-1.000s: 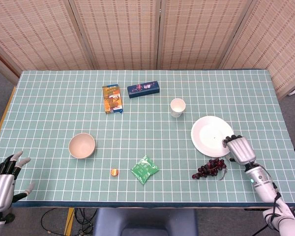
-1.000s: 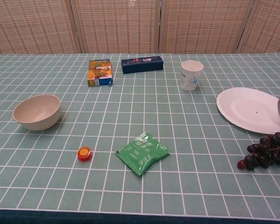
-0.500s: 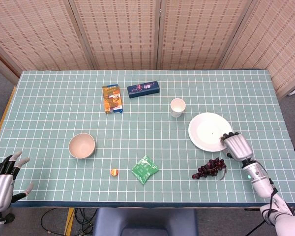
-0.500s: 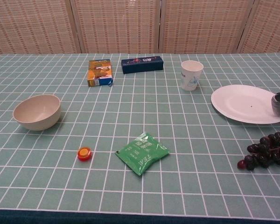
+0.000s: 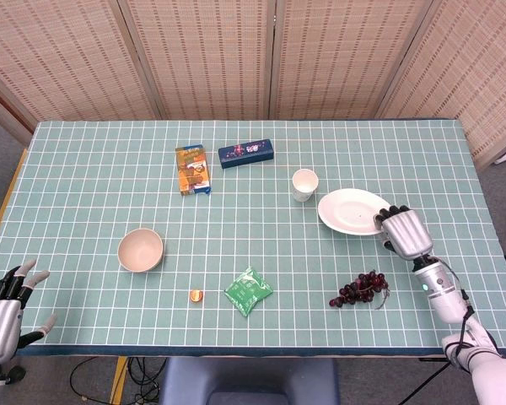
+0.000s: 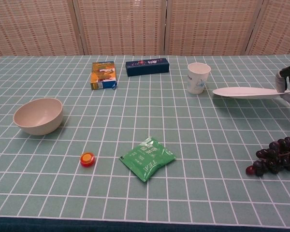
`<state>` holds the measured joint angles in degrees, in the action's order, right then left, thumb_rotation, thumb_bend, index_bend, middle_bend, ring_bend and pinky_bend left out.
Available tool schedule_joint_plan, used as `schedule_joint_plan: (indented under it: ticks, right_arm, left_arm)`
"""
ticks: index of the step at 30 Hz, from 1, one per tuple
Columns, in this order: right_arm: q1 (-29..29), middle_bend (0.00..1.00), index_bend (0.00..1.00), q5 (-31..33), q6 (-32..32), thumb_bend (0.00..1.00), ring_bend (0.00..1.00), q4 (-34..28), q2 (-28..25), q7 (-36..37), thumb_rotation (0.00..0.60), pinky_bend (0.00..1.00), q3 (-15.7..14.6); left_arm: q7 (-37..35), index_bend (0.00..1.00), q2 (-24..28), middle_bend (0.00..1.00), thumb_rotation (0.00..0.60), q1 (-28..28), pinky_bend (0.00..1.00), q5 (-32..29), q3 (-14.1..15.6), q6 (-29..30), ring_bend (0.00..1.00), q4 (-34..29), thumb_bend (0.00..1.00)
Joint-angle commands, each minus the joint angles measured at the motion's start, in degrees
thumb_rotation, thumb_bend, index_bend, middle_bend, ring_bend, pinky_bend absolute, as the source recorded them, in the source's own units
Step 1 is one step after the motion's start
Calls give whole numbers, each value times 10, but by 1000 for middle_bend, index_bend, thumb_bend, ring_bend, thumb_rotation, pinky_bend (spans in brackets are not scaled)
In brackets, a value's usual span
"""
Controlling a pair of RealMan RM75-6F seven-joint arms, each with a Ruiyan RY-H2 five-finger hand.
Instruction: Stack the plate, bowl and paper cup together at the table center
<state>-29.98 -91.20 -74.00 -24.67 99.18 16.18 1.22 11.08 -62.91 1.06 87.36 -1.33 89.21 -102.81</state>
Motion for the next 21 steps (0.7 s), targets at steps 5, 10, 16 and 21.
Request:
schedule_joint_plan:
  ticks: [5,10,16,21]
  right_arm:
    - [-10,506,611,0,-79,438,456,-61,-46,-23,600,534,25]
    - [-6,509,613,-17,-136,438,460,-159,-109,-59,600,534,29]
    - [-5,510,613,-42,-156,438,460,-347,-201,-121,600,534,26]
    - [-13,510,613,-56,-133,439,460,-470,-247,-146,600,534,23]
  left_arm:
    - [-4,215,3,103,600,1,193,0,-2,1,108,-1,221]
    - [-8,214,3,103,600,2,192,1,-2,-1,108,-2,221]
    - [-10,213,3,103,600,4,192,2,-2,-3,107,-3,221]
    - [-9,213,4,103,600,3,192,6,-2,0,107,-5,220]
